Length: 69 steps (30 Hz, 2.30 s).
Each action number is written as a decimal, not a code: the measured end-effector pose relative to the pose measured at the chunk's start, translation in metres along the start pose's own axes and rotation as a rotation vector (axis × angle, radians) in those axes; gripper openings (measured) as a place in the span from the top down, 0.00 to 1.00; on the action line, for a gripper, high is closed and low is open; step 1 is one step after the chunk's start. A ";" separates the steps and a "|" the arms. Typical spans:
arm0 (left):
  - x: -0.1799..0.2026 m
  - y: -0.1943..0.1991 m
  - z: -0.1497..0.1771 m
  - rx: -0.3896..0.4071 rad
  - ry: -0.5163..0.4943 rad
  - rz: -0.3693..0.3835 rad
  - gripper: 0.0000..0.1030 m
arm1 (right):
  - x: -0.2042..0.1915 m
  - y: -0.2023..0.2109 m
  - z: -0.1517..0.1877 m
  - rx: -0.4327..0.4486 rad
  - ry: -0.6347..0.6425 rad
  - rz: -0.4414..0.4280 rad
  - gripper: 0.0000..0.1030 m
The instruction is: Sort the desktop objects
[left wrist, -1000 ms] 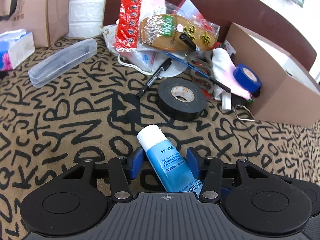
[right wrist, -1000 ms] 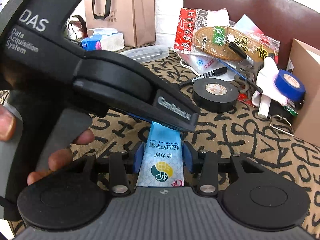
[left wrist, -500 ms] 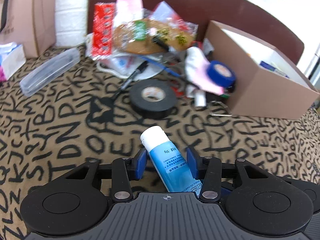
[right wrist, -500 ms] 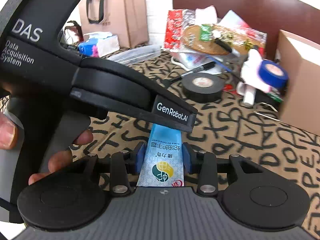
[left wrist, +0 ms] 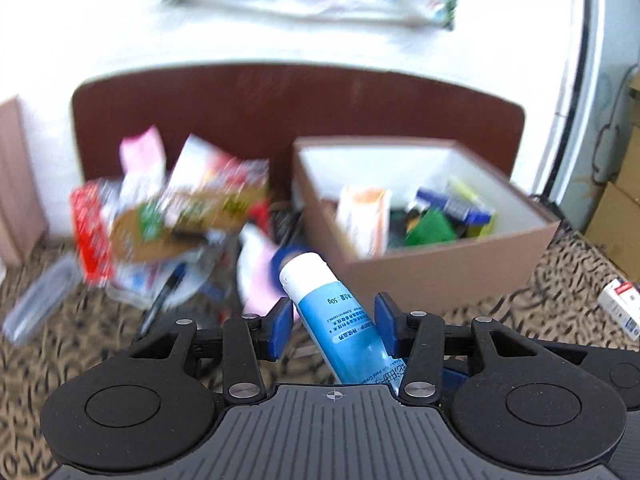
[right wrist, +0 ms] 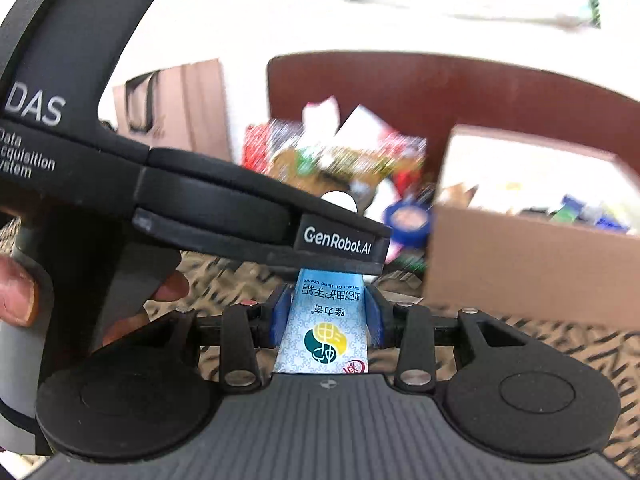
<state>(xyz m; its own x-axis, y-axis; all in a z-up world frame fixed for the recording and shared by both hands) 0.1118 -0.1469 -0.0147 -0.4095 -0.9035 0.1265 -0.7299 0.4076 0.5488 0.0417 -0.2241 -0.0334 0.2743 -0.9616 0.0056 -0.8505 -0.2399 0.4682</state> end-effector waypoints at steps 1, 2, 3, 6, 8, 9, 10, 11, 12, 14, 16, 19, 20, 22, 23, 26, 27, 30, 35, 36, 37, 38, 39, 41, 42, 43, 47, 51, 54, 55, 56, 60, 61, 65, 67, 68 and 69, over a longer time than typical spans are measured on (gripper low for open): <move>0.005 -0.002 -0.008 0.012 -0.010 0.005 0.55 | 0.007 0.002 -0.006 0.013 -0.002 0.008 0.57; 0.011 -0.004 -0.017 0.022 -0.021 0.010 0.54 | 0.014 0.004 -0.011 0.025 -0.006 0.016 0.57; 0.016 -0.007 -0.025 0.032 -0.031 0.014 0.54 | 0.020 0.006 -0.016 0.038 -0.008 0.025 0.57; 0.028 -0.019 -0.050 0.053 -0.047 0.029 0.54 | 0.037 0.006 -0.033 0.070 -0.002 0.062 0.57; 0.035 -0.032 -0.065 0.057 -0.050 0.040 0.53 | 0.050 0.003 -0.045 0.085 -0.006 0.084 0.57; 0.038 -0.039 -0.072 0.060 -0.056 0.046 0.53 | 0.056 0.001 -0.049 0.089 -0.007 0.093 0.57; 0.040 -0.046 -0.078 0.061 -0.060 0.050 0.53 | 0.062 -0.002 -0.055 0.094 -0.007 0.106 0.57; 0.042 -0.054 -0.083 0.062 -0.065 0.051 0.53 | 0.067 -0.005 -0.059 0.095 -0.005 0.118 0.57; 0.045 -0.062 -0.088 0.061 -0.071 0.051 0.53 | 0.073 -0.009 -0.063 0.094 -0.005 0.128 0.57; 0.046 -0.080 -0.096 0.052 -0.071 0.057 0.53 | 0.087 -0.019 -0.070 0.087 -0.011 0.140 0.57; 0.045 -0.098 -0.101 0.034 -0.056 0.064 0.53 | 0.101 -0.030 -0.074 0.077 -0.020 0.144 0.57; 0.043 -0.125 -0.106 0.009 -0.035 0.077 0.53 | 0.120 -0.049 -0.076 0.059 -0.028 0.144 0.57; 0.043 -0.133 -0.108 0.004 -0.033 0.081 0.53 | 0.125 -0.053 -0.077 0.049 -0.025 0.144 0.57; 0.043 -0.148 -0.110 -0.001 -0.024 0.087 0.53 | 0.135 -0.065 -0.078 0.031 -0.020 0.151 0.57; 0.043 -0.155 -0.110 -0.006 -0.019 0.088 0.53 | 0.140 -0.070 -0.078 0.026 -0.017 0.152 0.57; 0.040 -0.172 -0.111 -0.014 -0.005 0.090 0.52 | 0.152 -0.084 -0.078 0.008 -0.014 0.150 0.57; 0.039 -0.176 -0.111 -0.015 -0.001 0.088 0.50 | 0.156 -0.088 -0.077 0.005 -0.012 0.149 0.57; 0.037 -0.180 -0.110 0.008 0.003 0.075 0.28 | 0.163 -0.097 -0.075 0.002 -0.005 0.140 0.56; 0.027 -0.169 -0.111 0.061 0.040 0.102 0.01 | 0.172 -0.101 -0.070 0.008 0.001 0.203 0.21; 0.025 -0.167 -0.112 0.057 0.050 0.117 0.01 | 0.174 -0.100 -0.068 0.013 -0.005 0.211 0.17; 0.025 -0.165 -0.112 0.057 0.055 0.125 0.00 | 0.176 -0.098 -0.067 0.015 -0.012 0.215 0.12; 0.025 -0.162 -0.112 0.063 0.055 0.122 0.00 | 0.177 -0.097 -0.066 0.015 -0.016 0.219 0.09; 0.025 -0.159 -0.112 0.074 0.051 0.109 0.00 | 0.177 -0.095 -0.064 0.013 -0.017 0.224 0.07; 0.028 -0.154 -0.111 0.097 0.036 0.088 0.00 | 0.176 -0.091 -0.061 0.010 -0.008 0.243 0.03; 0.029 -0.152 -0.110 0.102 0.030 0.087 0.00 | 0.176 -0.089 -0.060 0.009 -0.001 0.248 0.03; 0.030 -0.149 -0.110 0.103 0.029 0.087 0.00 | 0.175 -0.086 -0.059 0.008 0.006 0.250 0.02; 0.033 -0.135 -0.108 0.115 0.023 0.088 0.00 | 0.169 -0.080 -0.060 0.009 0.020 0.260 0.02; 0.037 -0.115 -0.104 0.147 0.009 0.080 0.00 | 0.164 -0.064 -0.059 0.024 0.027 0.266 0.01; 0.039 -0.098 -0.100 0.162 0.008 0.090 0.00 | 0.163 -0.061 -0.063 0.029 0.030 0.275 0.01; 0.041 -0.092 -0.098 0.166 0.008 0.091 0.00 | 0.152 -0.053 -0.065 0.031 0.033 0.279 0.01; 0.042 -0.086 -0.096 0.171 0.007 0.089 0.00 | 0.151 -0.050 -0.064 0.034 0.035 0.285 0.01; 0.051 -0.061 -0.087 0.183 0.008 0.075 0.00 | 0.148 -0.033 -0.058 0.041 0.034 0.313 0.01; 0.053 -0.056 -0.085 0.182 0.006 0.066 0.00 | 0.147 -0.030 -0.055 0.042 0.030 0.317 0.01; 0.061 -0.035 -0.070 0.163 -0.024 0.041 0.00 | 0.140 -0.004 -0.045 0.055 0.015 0.327 0.01; 0.063 -0.025 -0.058 0.150 -0.024 0.037 0.00 | 0.135 0.011 -0.036 0.064 0.004 0.328 0.01; 0.065 -0.020 -0.051 0.142 -0.025 0.034 0.00 | 0.131 0.017 -0.031 0.068 -0.001 0.331 0.01; 0.067 -0.016 -0.044 0.135 -0.027 0.031 0.00 | 0.127 0.024 -0.025 0.069 -0.007 0.335 0.01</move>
<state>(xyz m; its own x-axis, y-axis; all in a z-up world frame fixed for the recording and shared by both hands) 0.1203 -0.2195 0.0216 -0.4461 -0.8871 0.1187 -0.7828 0.4511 0.4288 0.0675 -0.3482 0.0002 -0.0285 -0.9893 0.1432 -0.9214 0.0816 0.3800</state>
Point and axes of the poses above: each gripper's, at about its wrist camera, not at the fingertips, and y roughly against the way its jaws point, x to its right, z to its underside, the point moved 1 cm from there along -y, roughly the way its jaws point, and after that the axes turned 4 degrees about y, right-handed, at the moved point
